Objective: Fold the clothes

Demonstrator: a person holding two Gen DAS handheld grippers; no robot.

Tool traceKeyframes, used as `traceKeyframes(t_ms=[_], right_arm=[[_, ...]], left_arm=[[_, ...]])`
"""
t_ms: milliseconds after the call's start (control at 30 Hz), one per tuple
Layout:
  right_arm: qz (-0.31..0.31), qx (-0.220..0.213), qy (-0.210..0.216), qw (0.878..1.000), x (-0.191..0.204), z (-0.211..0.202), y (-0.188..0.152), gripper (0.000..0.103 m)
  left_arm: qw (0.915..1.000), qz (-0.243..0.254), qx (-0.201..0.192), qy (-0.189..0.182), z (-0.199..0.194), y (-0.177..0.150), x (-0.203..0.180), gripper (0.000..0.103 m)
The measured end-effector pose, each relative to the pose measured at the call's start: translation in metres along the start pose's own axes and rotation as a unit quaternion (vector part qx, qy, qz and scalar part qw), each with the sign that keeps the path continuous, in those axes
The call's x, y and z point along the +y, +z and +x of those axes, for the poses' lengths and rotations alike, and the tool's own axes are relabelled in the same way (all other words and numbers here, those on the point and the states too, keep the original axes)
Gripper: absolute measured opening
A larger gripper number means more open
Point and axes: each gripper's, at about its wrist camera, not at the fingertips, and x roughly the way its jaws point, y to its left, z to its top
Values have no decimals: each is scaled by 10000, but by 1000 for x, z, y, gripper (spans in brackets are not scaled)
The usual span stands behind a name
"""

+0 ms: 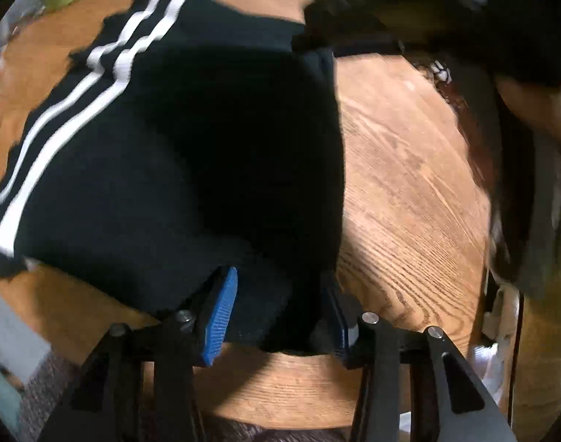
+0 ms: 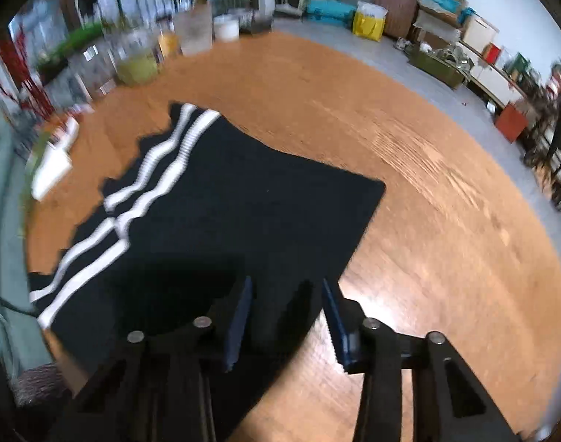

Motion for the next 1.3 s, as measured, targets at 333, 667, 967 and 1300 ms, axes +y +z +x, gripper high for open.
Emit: traceKeyframes(t_ms=[333, 667, 967, 1300], right_arm=[[-162, 385, -324, 9986, 17, 68, 68, 45], [-225, 126, -35, 9997, 35, 45, 87, 45], [764, 75, 140, 9970, 12, 77, 127, 44], [-459, -136, 263, 9985, 10, -2, 19, 60]], left_arm=[[9992, 34, 388, 50, -38, 8, 16, 46], [9900, -966, -3, 1029, -46, 51, 103, 46], [9917, -613, 66, 1126, -53, 33, 108, 47], [9974, -567, -326, 310, -60, 43, 69, 47]])
